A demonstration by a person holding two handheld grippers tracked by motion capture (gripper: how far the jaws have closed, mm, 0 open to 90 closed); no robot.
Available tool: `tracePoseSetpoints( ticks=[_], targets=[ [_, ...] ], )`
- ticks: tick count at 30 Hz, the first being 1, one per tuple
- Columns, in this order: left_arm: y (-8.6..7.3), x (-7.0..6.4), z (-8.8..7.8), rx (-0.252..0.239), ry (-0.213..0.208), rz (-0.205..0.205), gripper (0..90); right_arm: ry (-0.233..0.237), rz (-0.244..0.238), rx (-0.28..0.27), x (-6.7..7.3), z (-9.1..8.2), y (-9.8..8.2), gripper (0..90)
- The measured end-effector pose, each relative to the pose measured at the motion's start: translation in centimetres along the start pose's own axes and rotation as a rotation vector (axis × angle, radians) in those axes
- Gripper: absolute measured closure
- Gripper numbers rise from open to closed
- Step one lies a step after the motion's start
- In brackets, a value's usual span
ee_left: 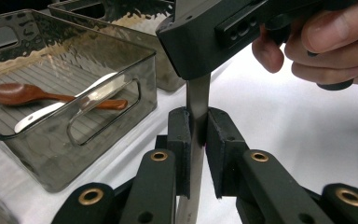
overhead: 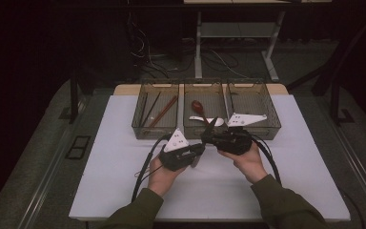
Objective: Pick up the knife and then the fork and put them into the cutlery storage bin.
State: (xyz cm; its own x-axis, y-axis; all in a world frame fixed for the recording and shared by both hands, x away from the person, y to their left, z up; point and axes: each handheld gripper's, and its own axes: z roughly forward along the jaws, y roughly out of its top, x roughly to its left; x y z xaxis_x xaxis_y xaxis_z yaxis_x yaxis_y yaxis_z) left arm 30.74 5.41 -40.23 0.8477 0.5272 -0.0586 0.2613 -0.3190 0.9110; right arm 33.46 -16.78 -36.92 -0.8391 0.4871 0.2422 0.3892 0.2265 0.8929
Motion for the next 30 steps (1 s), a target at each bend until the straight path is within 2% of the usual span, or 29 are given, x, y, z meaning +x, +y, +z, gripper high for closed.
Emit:
tracePoseSetpoints(
  ticks=[3, 7, 10, 12, 20, 24, 30],
  targets=[
    [-0.2, 0.2, 0.0, 0.001, -0.011, -0.002, 76.4, -0.013, -0.012, 0.017, 0.1, 0.0, 0.0, 87.9],
    [-0.5, 0.4, -0.3, 0.006, -0.023, 0.002, 67.9, -0.038, -0.026, 0.017, 0.0, -0.3, 0.1, 87.8],
    [-0.9, 0.7, -0.8, 0.008, -0.042, 0.005, 62.7, -0.047, -0.014, 0.023, -0.3, -0.7, 0.1, 87.8],
    [-1.0, 1.0, -1.3, 0.022, -0.051, 0.022, 58.5, -0.053, -0.007, 0.027, -0.5, -0.9, 0.1, 87.9],
    [-2.4, 2.0, -3.9, 0.029, -0.046, 0.031, 44.6, -0.087, -0.003, 0.032, -1.3, -2.1, 0.3, 87.9],
    [-2.9, 2.4, -5.5, 0.009, -0.050, 0.007, 38.5, -0.098, 0.004, 0.023, -1.8, -2.8, 0.4, 87.9],
    [-4.5, 2.8, -7.3, 0.031, -0.038, 0.015, 32.8, -0.126, 0.003, 0.017, -2.6, -3.8, 0.5, 87.9]
  ],
)
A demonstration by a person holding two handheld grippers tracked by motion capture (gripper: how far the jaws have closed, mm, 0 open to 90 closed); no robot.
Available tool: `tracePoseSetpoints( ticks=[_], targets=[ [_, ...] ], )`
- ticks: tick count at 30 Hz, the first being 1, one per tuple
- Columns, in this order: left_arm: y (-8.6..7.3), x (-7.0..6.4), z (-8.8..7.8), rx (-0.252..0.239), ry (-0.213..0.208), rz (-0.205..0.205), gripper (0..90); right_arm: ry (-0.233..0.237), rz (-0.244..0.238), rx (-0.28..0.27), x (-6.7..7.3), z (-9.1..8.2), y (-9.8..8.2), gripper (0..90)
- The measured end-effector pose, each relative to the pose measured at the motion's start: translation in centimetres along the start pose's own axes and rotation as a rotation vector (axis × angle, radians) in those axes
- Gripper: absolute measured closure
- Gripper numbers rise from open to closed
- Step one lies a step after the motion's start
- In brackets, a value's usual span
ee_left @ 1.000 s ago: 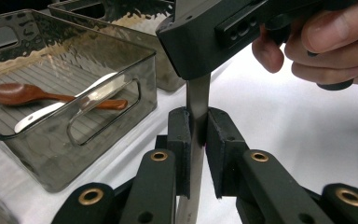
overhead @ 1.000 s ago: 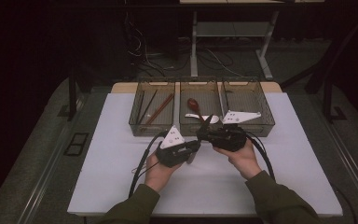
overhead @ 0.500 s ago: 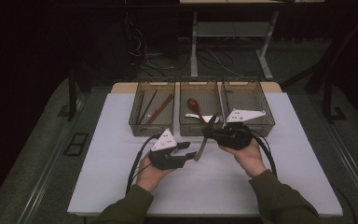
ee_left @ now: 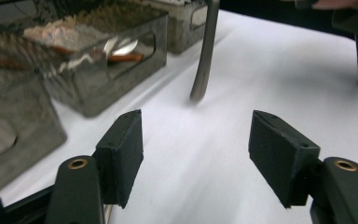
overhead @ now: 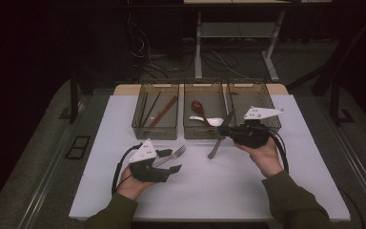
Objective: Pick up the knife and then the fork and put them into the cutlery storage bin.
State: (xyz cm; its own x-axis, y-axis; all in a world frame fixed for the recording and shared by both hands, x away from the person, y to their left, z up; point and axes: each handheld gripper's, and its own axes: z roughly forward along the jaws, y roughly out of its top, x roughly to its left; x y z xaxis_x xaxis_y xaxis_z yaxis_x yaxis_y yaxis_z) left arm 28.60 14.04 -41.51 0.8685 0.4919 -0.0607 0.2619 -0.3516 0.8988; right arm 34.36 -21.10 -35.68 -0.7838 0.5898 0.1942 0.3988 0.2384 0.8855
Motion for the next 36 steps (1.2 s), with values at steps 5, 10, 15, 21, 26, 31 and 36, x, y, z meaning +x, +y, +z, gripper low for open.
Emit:
tracePoseSetpoints(
  ticks=[5, 10, 15, 21, 26, 31, 36],
  targets=[
    [-1.1, 0.3, -1.2, 0.001, -0.002, -0.037, 27.6, -0.013, 0.000, 0.002, -0.6, -0.7, 0.0, 87.9],
    [-2.2, 0.6, -1.8, 0.013, -0.003, -0.064, 20.2, -0.026, -0.001, 0.016, -1.2, -1.4, 0.1, 87.9],
    [-2.9, 0.4, -1.9, 0.024, 0.021, -0.077, 12.0, -0.029, 0.002, 0.015, -1.7, -2.3, 0.4, 87.9],
    [-3.1, 0.4, -1.7, 0.047, 0.025, -0.092, 2.2, -0.046, 0.005, 0.010, -2.5, -3.5, 1.0, 87.9],
    [-3.2, 0.2, -1.5, 0.070, 0.015, -0.104, 0.0, -0.057, 0.008, -0.012, -3.1, -4.7, 1.6, 87.9],
    [-3.1, 0.0, -1.5, 0.076, 0.019, -0.089, 0.0, -0.073, 0.025, -0.039, -3.7, -6.2, 2.5, 87.9],
    [-3.2, 0.1, -1.5, 0.073, 0.015, -0.085, 0.0, -0.103, 0.029, -0.066, -4.6, -7.7, 3.4, 87.9]
  ],
)
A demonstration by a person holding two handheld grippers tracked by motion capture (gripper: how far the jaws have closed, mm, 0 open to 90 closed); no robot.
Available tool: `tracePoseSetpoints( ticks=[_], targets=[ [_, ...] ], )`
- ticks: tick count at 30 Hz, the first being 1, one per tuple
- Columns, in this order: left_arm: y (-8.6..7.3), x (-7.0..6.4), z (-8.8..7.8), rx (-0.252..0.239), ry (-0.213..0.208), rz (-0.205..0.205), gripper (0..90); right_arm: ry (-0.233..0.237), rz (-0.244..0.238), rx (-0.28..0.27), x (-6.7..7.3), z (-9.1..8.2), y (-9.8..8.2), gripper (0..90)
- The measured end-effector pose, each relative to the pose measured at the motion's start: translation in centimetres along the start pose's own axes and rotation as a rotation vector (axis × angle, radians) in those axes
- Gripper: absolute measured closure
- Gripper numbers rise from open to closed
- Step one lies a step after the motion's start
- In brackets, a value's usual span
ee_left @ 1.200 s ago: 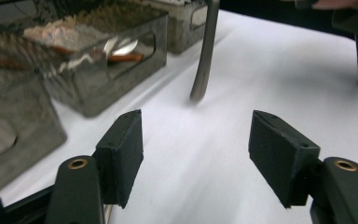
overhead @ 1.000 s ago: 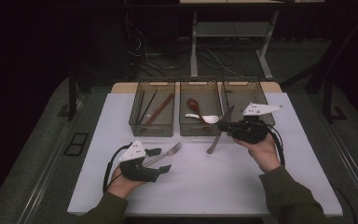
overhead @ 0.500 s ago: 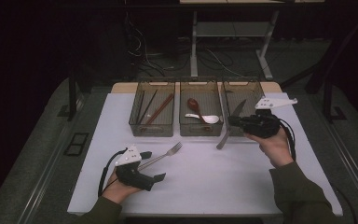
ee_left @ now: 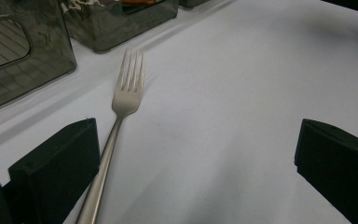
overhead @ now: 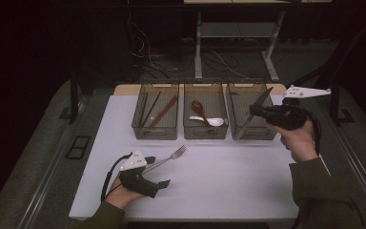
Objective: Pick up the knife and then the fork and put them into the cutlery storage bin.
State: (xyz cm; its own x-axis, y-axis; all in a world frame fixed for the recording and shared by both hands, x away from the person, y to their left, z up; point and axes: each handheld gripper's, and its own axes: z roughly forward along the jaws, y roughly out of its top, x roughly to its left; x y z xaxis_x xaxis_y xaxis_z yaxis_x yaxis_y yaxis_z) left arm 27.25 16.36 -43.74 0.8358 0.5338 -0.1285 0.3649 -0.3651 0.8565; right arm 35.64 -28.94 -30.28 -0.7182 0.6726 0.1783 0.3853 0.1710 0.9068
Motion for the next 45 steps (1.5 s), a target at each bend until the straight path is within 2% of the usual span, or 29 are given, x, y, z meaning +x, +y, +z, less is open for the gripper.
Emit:
tracePoseSetpoints(
  ticks=[8, 17, 22, 27, 32, 40, 45],
  targets=[
    [0.1, 0.0, 0.0, -0.002, -0.003, 0.010, 0.0, -0.059, 0.011, -0.031, -1.8, -1.7, 1.5, 87.9],
    [0.1, -0.1, 0.1, -0.006, -0.009, 0.010, 0.0, -0.194, -0.001, -0.026, -4.4, -2.4, 2.7, 87.9],
    [0.1, -0.1, 0.1, -0.002, -0.011, 0.007, 0.0, -0.251, 0.016, 0.023, -6.3, -2.0, 2.4, 87.9],
    [0.0, -0.1, 0.1, -0.004, -0.012, 0.005, 0.0, -0.282, 0.029, 0.094, -7.7, -1.5, 1.5, 87.9],
    [0.1, -0.1, 0.1, -0.004, -0.013, 0.004, 0.0, -0.302, 0.053, 0.142, -8.8, -1.3, 0.3, 87.9],
    [0.1, -0.1, 0.1, 0.000, -0.016, 0.004, 0.0, -0.346, 0.058, 0.247, -9.6, -1.2, -0.8, 88.0],
    [0.1, -0.1, 0.1, 0.000, -0.017, 0.004, 0.0, -0.337, 0.047, 0.294, -10.1, -0.3, -1.3, 87.9]
  ],
)
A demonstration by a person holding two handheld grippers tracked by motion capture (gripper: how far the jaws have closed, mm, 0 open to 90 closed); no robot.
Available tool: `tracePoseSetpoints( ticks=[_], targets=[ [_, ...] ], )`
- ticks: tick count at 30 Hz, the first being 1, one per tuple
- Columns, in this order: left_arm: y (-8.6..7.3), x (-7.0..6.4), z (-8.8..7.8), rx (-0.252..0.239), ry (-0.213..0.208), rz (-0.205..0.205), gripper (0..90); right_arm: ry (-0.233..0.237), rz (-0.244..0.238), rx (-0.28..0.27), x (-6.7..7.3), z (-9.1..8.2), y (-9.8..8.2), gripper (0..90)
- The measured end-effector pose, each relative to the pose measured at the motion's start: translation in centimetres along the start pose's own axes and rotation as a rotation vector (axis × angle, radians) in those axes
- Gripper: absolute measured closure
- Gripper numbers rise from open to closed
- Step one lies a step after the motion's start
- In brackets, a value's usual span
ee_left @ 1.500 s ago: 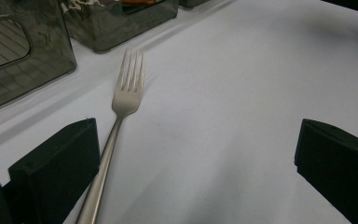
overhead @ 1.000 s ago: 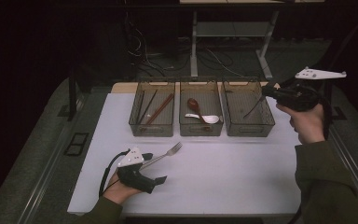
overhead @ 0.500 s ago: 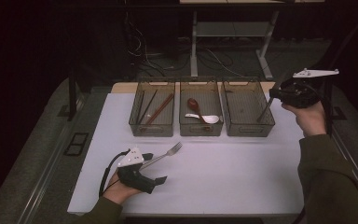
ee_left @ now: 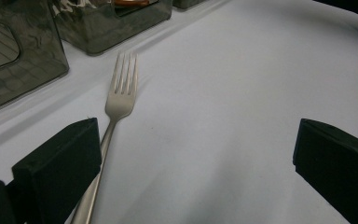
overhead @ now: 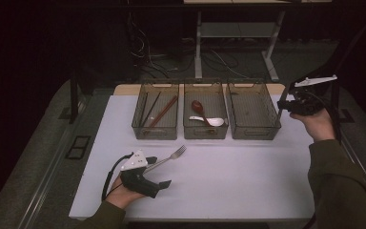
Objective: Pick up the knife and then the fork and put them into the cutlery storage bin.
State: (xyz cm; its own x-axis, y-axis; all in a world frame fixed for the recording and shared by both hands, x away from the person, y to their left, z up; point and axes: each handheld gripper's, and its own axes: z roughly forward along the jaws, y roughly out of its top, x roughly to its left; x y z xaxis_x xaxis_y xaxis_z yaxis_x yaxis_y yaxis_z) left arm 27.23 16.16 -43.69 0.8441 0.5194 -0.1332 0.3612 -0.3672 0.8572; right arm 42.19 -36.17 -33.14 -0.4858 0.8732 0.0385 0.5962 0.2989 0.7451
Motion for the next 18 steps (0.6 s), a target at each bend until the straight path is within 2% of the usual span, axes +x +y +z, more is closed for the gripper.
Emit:
tracePoseSetpoints(
  ticks=[6, 12, 18],
  targets=[
    [0.0, 0.0, 0.0, 0.000, -0.002, 0.002, 0.0, 0.000, -0.015, -0.006, 0.4, 1.0, 0.5, 87.9],
    [0.1, 0.0, 0.0, -0.004, -0.001, 0.001, 0.0, -0.003, -0.025, -0.025, 0.7, 3.1, 1.2, 87.9],
    [0.1, 0.0, -0.1, -0.006, -0.002, 0.002, 0.0, -0.006, -0.036, 0.005, 1.0, 5.6, 2.4, 87.8]
  ],
)
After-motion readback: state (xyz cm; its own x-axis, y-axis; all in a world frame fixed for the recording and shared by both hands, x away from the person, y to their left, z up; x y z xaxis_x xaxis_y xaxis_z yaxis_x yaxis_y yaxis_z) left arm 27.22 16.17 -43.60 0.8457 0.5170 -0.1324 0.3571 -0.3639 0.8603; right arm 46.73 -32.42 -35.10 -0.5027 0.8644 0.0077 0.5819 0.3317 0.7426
